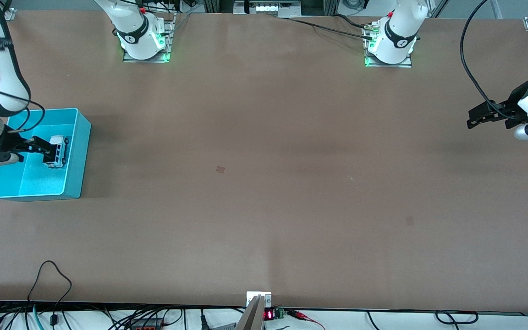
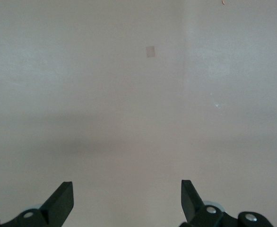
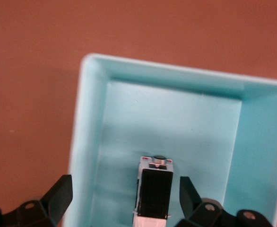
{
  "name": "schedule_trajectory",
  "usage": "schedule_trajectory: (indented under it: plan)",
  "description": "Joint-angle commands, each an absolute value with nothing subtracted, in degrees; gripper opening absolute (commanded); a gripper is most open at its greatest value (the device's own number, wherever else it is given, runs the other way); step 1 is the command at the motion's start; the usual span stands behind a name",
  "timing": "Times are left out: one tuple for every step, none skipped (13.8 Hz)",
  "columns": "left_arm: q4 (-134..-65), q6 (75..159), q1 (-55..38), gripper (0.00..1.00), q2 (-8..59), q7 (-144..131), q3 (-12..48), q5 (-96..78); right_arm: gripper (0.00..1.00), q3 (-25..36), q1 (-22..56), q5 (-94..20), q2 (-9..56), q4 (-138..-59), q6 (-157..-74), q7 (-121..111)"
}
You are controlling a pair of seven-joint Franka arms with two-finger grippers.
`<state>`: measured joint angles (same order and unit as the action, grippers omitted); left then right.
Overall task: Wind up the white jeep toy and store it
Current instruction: 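Open the right gripper to release the jeep in the bin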
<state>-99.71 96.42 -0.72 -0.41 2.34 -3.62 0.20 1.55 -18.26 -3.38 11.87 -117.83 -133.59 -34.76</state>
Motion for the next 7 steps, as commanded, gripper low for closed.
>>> schedule_trajectory:
  plan:
    - [-98.88,95.19,-0.7,1.0,-0.79,2.72,-3.6,1.41,1.0,1.67,-14.43,-2.81,9.32,-111.47,-123.53,-35.51]
    - [-98.88,95.1,-0.62,1.0,-0.79,2.72,-3.6,1.41,1.0,1.67,-13.11,-2.73,9.32,-108.31,-120.62,-35.33]
    - [-98.88,95.1,-0.7,1.0,-0.79,2.72,-3.6,1.41,1.0,1.67,-12.14,-2.72,9.32,-105.67,-118.41,-35.33]
    - [-98.88,95.1,-0.7,1.0,-0.79,2.72,-3.6,1.41,1.0,1.67,-11.35,-2.64,9.32,-103.73,-117.0,-35.33]
    - [-98.88,95.18,-0.7,1.0,-0.79,2.64,-3.52,1.41,1.0,1.67,-10.82,-2.64,9.32,-102.58,-116.2,-35.33]
    - [-98.88,95.19,-0.7,1.0,-0.79,2.72,-3.52,1.49,1.0,1.67,-10.38,-2.64,9.32,-101.7,-115.15,-35.25]
    - [-98.88,95.1,-0.62,1.0,-0.79,2.72,-3.52,1.49,1.0,1.67,-10.2,-2.64,9.32,-100.91,-114.09,-35.16]
